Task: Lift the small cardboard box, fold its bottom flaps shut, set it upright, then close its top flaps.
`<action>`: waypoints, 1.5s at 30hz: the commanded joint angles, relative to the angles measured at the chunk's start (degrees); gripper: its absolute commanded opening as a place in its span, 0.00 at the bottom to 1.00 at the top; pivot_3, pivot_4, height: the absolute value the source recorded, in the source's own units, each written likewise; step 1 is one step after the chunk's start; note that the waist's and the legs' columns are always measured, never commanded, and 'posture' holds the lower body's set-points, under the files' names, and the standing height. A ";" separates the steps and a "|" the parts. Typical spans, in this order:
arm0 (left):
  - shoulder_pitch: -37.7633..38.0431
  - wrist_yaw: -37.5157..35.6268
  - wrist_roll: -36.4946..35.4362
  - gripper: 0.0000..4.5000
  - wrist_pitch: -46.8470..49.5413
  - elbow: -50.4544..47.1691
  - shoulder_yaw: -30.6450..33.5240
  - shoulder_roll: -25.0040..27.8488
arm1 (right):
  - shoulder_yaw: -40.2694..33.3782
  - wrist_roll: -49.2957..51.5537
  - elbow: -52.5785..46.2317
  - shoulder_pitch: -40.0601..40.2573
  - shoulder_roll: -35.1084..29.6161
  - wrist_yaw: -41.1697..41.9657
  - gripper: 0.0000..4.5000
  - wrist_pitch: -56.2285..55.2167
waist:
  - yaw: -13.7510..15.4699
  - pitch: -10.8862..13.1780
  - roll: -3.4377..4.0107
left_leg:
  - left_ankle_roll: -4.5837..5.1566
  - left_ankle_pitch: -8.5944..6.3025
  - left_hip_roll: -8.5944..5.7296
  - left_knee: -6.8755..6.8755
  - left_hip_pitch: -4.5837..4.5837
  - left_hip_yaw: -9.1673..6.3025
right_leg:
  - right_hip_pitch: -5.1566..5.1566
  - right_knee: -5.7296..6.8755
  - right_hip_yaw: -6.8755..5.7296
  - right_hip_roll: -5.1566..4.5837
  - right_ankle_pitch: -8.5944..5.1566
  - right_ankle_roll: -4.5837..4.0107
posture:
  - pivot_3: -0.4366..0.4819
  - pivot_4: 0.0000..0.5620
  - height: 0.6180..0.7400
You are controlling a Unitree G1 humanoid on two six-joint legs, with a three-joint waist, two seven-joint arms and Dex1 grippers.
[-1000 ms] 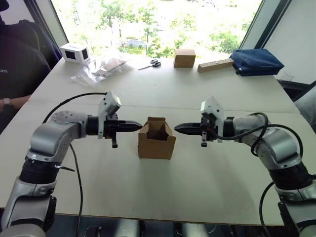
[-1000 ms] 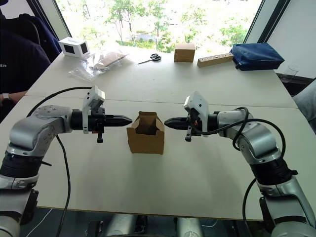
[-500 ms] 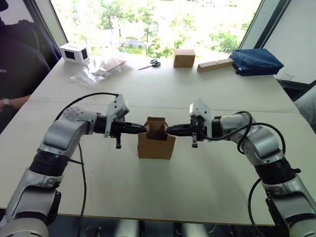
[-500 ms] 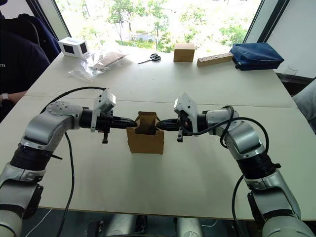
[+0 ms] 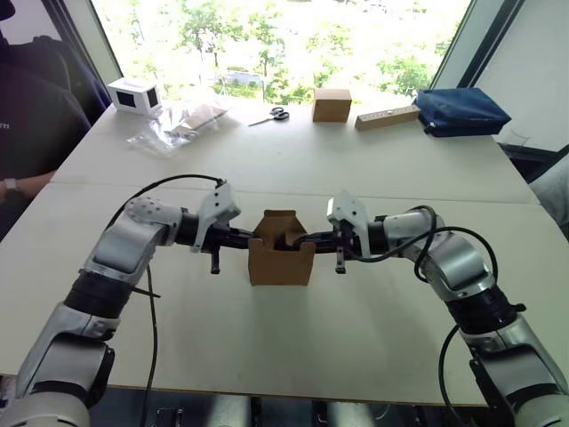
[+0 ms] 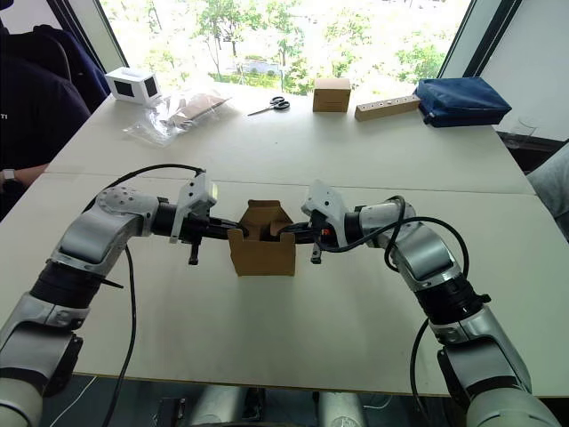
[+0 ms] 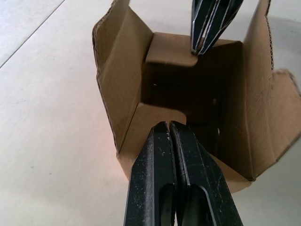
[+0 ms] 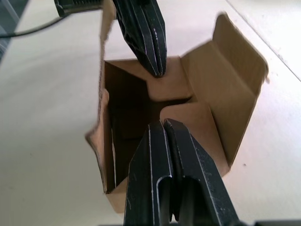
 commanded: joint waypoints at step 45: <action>-4.84 0.93 -10.84 0.01 10.48 0.57 13.43 0.60 | -13.18 8.73 -7.88 -0.21 -0.67 -2.04 0.00 9.59 | -0.09 -0.02 0.03 | 0.14 -0.08 0.12 0.00 -0.01 -0.05 | -0.01 0.00 -0.01 0.01 0.00 0.00 | 0.48 0.27 1.00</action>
